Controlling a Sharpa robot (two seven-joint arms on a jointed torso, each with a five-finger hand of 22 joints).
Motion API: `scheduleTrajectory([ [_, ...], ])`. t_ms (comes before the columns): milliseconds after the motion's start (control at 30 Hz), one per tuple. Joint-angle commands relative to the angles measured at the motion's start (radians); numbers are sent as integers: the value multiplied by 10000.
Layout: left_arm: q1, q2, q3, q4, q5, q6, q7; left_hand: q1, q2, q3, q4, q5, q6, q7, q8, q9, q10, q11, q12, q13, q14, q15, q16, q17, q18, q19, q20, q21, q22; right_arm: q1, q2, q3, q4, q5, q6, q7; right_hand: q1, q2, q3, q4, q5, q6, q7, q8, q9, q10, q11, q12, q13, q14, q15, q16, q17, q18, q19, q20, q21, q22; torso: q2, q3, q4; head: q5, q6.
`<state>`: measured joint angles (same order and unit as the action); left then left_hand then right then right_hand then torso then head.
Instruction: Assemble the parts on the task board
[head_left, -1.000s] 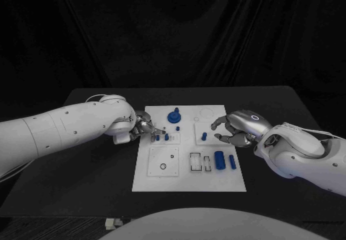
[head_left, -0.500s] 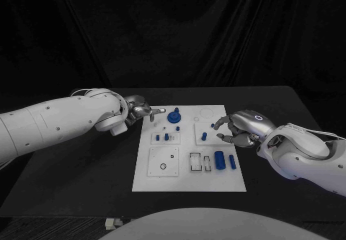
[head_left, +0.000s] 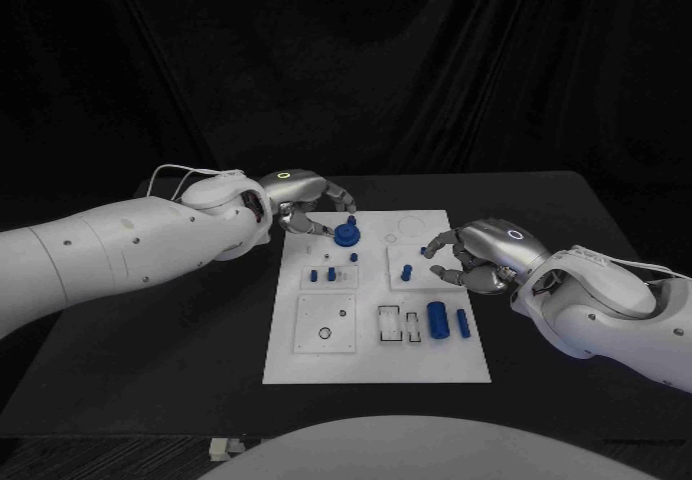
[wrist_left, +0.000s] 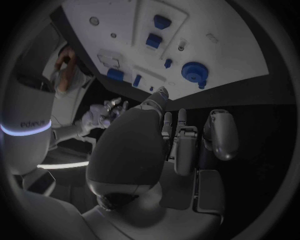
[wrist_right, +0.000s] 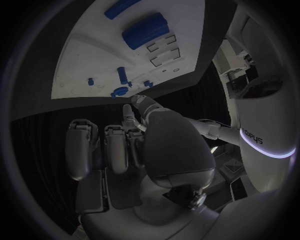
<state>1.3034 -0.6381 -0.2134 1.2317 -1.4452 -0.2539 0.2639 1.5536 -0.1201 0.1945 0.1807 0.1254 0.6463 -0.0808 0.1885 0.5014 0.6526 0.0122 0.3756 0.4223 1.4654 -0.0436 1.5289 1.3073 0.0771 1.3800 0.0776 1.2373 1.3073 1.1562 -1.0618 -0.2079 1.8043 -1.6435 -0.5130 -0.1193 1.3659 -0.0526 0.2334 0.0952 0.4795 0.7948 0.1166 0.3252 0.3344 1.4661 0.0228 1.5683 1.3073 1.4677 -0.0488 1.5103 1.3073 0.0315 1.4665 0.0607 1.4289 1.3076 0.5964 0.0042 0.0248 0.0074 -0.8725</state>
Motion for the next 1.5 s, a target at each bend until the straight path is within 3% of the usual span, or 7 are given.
scheduleTrajectory([
  [33, -150, 233, 12, -238, -3640, -1113, 1181, -22, -97, 145, -97, 143, 598, 2, -448, -856, 23, -53, -358, -716, 350, -73, -93, 1302, 52, 43, -77, -184, 1377, -18, -25, 5, 46, -22, -214, 24, 24, 7, 58, -13, 37, 56, 0, -65, -15, 1047, 62, 25, 2635, 702, 71, -36, 897, 45, 383, 44, -14, 2156, 6, 8, -5, -1, -2],
  [333, -402, 974, 14, -938, -4400, -1033, 751, -241, -194, 109, -165, -76, 829, 88, -730, -1392, 98, 15, -436, -1139, 49, -27, -331, 744, 105, -71, -85, -556, 1295, -19, 20, 4, 10, -22, -258, 95, 24, 7, 58, -13, 37, 56, 0, -65, -15, 1047, 62, 25, 2635, 702, 71, -36, 897, 45, 383, 44, -14, 2156, 53, -17, -10, 110, -2],
  [433, -477, 1130, 14, -1073, -4455, -900, 567, -395, -106, 127, -210, -178, 1566, 469, -575, -1600, 511, 94, -172, -1198, 59, 33, -311, 767, 104, -47, -68, -641, 1323, -19, 30, 4, -1, -22, -265, 110, 32, -7, 59, -25, 56, 60, 1, -69, -19, 1047, 63, 25, 2635, 702, 74, -35, 899, 45, 383, 47, -14, 2155, 44, -24, -9, 101, -2],
  [700, -650, 1406, 16, -1382, -4504, -599, 186, -452, -24, 270, -323, 81, 1733, 522, -704, -1795, 1096, 173, 247, -1057, 214, 73, -177, 1030, 54, 132, -76, -433, 1460, -19, 28, 4, -14, -22, -246, 113, 32, -7, 59, -25, 56, 60, 1, -69, -19, 1047, 63, 25, 2635, 702, 74, -35, 899, 45, 383, 47, -14, 2155, 19, -2, -7, 73, -2],
  [967, -744, 1684, 17, -1645, -4511, -291, 0, -568, -22, 317, -302, 50, 1798, 558, -743, -1854, 1359, 190, 402, -996, 198, 88, -182, 996, 54, 149, -75, -447, 1485, -20, 51, 4, -40, -22, -227, 103, 34, -12, 62, -30, 73, 70, 3, -72, -23, 1047, 65, 25, 2635, 701, 77, -37, 891, 46, 382, 50, -15, 2155, 31, -5, 0, 105, -2],
  [1500, -862, 1958, 18, -1828, -4511, -55, 20, -654, -39, 411, -328, -74, 1927, 574, -769, -1923, 1712, 126, 692, -786, 114, 52, -235, 849, 79, 98, -80, -605, 1482, -20, 55, 4, -47, -22, -191, 84, 34, -12, 65, -31, 82, 81, 4, -71, -25, 1047, 67, 25, 2635, 701, 79, -38, 889, 45, 384, 52, -12, 2156, 26, -4, -5, 9, -2],
])
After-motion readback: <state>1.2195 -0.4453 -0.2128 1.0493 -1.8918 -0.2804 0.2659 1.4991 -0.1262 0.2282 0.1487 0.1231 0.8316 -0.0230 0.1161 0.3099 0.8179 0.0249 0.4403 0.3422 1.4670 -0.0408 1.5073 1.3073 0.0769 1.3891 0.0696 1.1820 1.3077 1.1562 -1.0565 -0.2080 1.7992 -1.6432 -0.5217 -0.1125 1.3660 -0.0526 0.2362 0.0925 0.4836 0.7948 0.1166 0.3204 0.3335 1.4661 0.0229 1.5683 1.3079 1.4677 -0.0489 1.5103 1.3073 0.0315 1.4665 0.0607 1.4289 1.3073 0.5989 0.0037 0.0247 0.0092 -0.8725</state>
